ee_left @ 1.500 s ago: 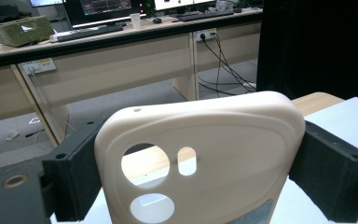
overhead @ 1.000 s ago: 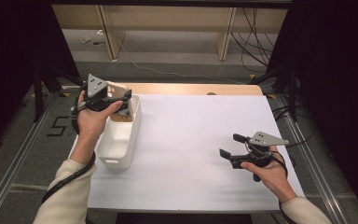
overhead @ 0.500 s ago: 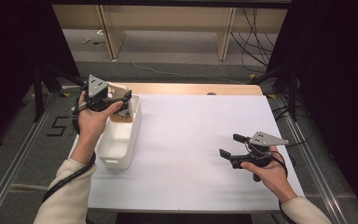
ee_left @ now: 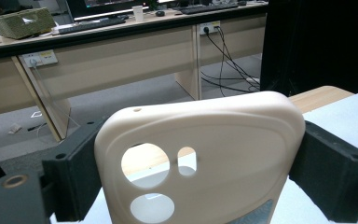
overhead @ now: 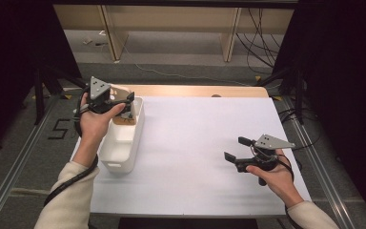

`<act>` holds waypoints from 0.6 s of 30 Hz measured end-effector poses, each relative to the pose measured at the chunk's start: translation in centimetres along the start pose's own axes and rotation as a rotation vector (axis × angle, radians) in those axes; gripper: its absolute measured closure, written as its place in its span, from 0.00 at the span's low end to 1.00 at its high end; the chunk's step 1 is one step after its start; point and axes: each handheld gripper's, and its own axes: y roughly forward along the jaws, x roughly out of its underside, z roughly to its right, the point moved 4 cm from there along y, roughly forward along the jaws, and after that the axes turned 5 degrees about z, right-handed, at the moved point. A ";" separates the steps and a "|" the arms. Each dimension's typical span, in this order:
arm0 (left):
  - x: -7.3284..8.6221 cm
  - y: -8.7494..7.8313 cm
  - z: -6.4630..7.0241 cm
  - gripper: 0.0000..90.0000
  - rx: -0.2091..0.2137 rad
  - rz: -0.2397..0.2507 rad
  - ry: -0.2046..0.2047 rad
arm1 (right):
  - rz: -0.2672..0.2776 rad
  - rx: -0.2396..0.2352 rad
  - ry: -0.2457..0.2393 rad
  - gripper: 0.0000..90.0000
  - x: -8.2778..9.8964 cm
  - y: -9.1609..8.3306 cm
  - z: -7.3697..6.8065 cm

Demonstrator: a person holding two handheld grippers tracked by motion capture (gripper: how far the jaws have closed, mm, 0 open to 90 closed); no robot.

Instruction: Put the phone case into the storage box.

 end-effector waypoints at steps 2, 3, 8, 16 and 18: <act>0.1 0.1 0.0 0.13 0.000 0.000 -0.005 | 0.000 0.000 0.001 0.17 0.0 0.0 0.0; 0.1 0.1 0.0 0.13 0.001 -0.002 -0.005 | -0.001 0.001 0.002 0.17 0.0 0.0 0.0; 0.3 0.4 -0.2 0.13 0.003 -0.006 -0.002 | 0.000 0.004 0.006 0.17 0.1 0.0 0.1; 0.4 0.9 -0.4 0.13 0.003 -0.011 -0.003 | 0.001 0.006 0.010 0.17 0.1 0.1 0.1; 0.4 1.0 -0.4 0.13 0.002 -0.008 -0.008 | 0.002 0.005 0.011 0.17 0.1 0.1 0.1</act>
